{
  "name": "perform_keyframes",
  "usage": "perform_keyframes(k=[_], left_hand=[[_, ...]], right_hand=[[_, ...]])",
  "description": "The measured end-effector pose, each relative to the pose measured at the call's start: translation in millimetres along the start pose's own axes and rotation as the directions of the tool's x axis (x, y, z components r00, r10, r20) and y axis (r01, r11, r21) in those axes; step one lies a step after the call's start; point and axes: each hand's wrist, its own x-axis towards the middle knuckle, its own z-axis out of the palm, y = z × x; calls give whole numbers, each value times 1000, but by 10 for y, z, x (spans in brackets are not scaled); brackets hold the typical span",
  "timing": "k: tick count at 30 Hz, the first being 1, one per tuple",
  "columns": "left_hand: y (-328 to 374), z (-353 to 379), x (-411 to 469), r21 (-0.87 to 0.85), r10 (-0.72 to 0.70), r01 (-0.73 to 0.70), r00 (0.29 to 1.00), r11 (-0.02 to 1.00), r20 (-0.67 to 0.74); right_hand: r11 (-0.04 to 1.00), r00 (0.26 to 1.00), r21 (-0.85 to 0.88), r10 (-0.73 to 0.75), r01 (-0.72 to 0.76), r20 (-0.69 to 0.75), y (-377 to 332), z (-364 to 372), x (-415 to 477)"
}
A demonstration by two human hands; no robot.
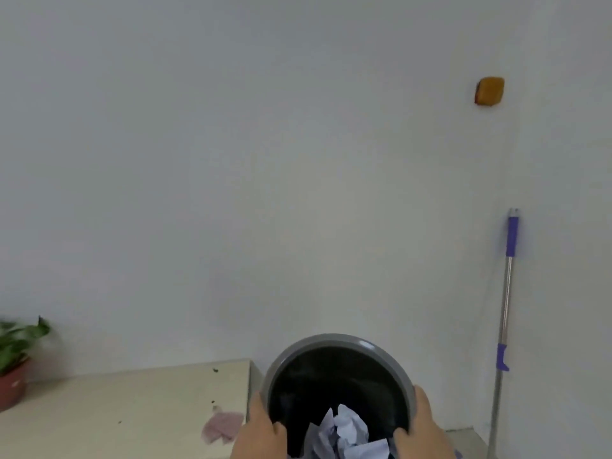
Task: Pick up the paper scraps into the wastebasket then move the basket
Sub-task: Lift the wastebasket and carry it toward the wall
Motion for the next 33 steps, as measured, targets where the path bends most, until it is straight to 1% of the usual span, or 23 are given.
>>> perform_keyframes(k=[1,2,3,4,6,7,8,9,12,14,27,33], left_hand=[[117,-214,-28,-42,11,-13,999,999,-51],[236,-391,-89,-82,38,-44,996,996,-76],[342,-570,-117,-115,65,-77,993,990,-100],[423,-733,-159,-151,84,-100,991,983,-107],[548,-961,-247,-192,106,-123,990,974,-94],[582,-1065,-271,-192,131,-151,985,970,-117],[609,-1142,-288,-200,145,-170,980,965,-135],[626,-1197,-311,-209,137,-164,981,964,-137],[584,-1261,-358,-221,138,-165,981,961,-133],[546,-1295,-370,-232,141,-170,980,958,-138],[419,-1399,-348,-249,193,-220,973,943,-130],[464,-1385,-306,-234,216,-235,971,944,-104]], right_hand=[[1000,1000,-4,9,-9,21,-214,-214,-85],[999,1000,30,14,-14,-13,-393,-379,-135],[999,1000,47,2,-1,-16,-501,-506,-136],[998,999,51,-38,40,-36,-617,-640,-129],[997,999,75,-2,4,-34,-853,-853,-196],[998,1000,66,-16,17,-13,-911,-881,-207],[997,999,72,-37,38,-26,-966,-925,-255],[996,999,81,-43,45,-32,-998,-965,-266],[992,996,100,-65,71,-59,-1041,-967,-267],[993,997,102,-62,66,-45,-1070,-939,-292],[990,995,116,-73,81,-73,-1073,-788,-249],[991,992,124,-39,53,-117,-1048,-774,-249]])
